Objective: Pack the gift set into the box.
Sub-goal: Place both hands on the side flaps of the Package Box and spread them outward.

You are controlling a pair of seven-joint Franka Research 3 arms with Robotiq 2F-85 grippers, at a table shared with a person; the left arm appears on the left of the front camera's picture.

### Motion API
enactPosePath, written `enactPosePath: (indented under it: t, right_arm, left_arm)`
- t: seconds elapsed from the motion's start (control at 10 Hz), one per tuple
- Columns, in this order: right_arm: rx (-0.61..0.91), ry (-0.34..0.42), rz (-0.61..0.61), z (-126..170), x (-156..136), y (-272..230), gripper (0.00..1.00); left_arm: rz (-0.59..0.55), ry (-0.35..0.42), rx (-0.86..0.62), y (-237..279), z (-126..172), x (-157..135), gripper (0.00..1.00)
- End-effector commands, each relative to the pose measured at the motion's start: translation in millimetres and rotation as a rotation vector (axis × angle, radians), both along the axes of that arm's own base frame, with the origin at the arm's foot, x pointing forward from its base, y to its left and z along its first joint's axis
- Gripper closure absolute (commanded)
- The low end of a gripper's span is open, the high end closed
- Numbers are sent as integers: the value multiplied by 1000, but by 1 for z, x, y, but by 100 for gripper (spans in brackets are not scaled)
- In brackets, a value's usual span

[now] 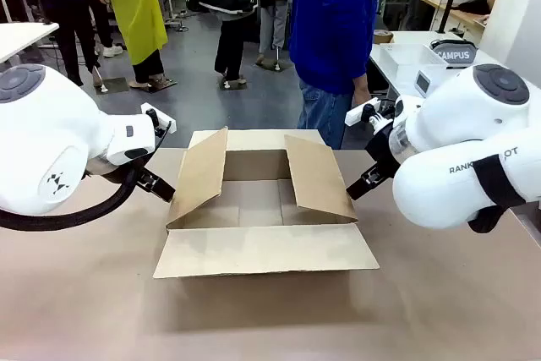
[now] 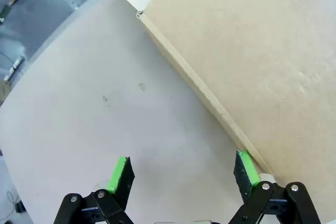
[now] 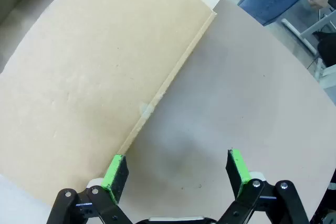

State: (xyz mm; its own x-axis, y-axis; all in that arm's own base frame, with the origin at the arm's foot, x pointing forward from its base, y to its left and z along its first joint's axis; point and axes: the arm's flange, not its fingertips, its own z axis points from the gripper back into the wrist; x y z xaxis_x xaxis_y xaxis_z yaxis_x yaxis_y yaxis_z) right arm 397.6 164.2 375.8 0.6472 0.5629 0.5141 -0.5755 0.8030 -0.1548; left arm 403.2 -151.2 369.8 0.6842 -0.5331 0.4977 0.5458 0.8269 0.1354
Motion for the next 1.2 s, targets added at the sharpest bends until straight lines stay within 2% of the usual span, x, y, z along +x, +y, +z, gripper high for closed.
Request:
enactPosePath:
  t: [0.0, 1.1]
  right_arm:
    - [0, 0, 1, 0, 0, 0, 0]
    - [0, 0, 1, 0, 0, 0, 0]
  left_arm:
    - [-1, -1, 0, 0, 0, 0, 0]
    - [-1, -1, 0, 0, 0, 0, 0]
